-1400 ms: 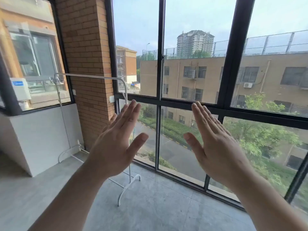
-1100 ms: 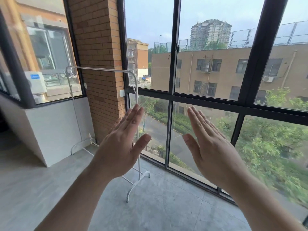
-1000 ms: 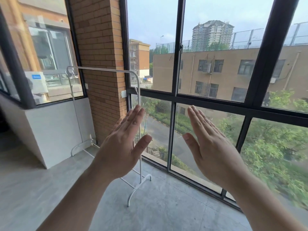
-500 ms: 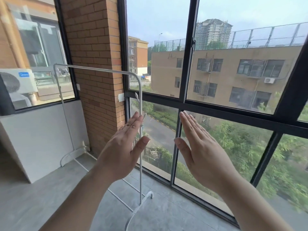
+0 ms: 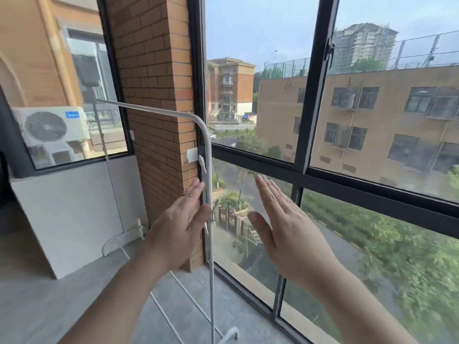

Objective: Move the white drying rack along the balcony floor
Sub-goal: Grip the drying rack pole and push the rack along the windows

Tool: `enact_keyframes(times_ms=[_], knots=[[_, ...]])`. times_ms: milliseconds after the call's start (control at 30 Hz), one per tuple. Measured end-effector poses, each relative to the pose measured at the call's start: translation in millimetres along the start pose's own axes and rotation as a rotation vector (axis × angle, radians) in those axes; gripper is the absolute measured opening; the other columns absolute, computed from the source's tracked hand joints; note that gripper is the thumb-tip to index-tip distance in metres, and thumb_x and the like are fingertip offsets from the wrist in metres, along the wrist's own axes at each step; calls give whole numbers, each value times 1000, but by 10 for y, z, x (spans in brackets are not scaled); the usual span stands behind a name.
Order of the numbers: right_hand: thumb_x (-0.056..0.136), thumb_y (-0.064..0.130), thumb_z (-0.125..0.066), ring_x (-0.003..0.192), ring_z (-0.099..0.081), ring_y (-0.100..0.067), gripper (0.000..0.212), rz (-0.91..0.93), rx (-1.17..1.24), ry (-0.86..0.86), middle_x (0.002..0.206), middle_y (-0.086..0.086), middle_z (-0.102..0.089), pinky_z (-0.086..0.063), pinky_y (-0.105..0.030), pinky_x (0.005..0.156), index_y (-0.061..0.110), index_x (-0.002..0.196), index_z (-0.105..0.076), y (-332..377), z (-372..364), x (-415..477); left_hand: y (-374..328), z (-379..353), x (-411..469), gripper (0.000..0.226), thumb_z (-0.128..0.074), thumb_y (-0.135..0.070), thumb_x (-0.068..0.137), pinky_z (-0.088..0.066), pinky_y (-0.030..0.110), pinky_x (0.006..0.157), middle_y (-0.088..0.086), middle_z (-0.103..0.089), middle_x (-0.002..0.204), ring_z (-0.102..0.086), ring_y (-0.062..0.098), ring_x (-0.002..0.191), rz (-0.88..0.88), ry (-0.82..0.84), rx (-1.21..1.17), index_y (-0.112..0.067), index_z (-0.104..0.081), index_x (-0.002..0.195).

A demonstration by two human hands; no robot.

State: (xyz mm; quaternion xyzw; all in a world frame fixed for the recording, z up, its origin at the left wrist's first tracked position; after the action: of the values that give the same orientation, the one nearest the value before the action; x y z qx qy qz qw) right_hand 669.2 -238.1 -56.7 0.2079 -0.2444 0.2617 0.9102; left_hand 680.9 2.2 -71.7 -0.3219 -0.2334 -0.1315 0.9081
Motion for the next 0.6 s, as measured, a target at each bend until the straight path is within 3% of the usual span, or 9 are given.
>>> enact_keyframes(times_ms=[167,233,300,400,600], knots=[[107,63,-17,153,4,4,67,26,103,46,167,19,0,2,-10,117,36,163,6,-352,-253,671,255,-212,512,86,-16,-81,91,-17,20,120,-23,-23,160,-20,-7,147,108,-30,-35,-30,-31,158],[107,59,-23,156,-3,0,68,29,152,77,169,17,-3,3,-5,113,33,166,1,-467,-394,946,413,-278,760,74,-22,-69,97,-18,18,118,-18,-27,162,-23,-7,145,173,-37,-46,-29,-33,157],[108,56,-27,161,-14,-8,68,26,192,100,174,13,-11,-5,-10,115,32,167,-2,-538,-500,1169,545,-311,957,68,-25,-60,98,-19,17,116,-12,-33,162,-27,-5,143,219,-55,-46,-27,-36,156],[107,58,-28,158,-27,-13,69,-23,304,123,175,9,-22,-24,-19,111,34,167,-4,-669,-730,1518,808,-434,1267,69,-24,-62,99,-23,22,117,-10,-40,160,-33,4,146,229,-51,-60,-27,-39,156],[101,63,-27,150,-44,-19,75,-73,388,120,170,4,-38,-33,-27,111,31,168,-14,-791,-1212,2140,1356,-591,1811,69,-22,-64,98,-32,25,114,-7,-53,151,-44,11,142,283,-41,-103,-26,-48,150]])
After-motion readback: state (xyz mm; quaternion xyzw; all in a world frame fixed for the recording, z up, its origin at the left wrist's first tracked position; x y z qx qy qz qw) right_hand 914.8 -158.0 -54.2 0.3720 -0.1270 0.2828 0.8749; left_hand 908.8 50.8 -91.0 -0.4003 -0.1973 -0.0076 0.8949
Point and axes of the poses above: each hand's wrist, its own x-axis towards the middle knuckle, its own z-axis out of the back of the hand, y = z × x, the point moved 1 cm from there along x, towards the middle knuckle
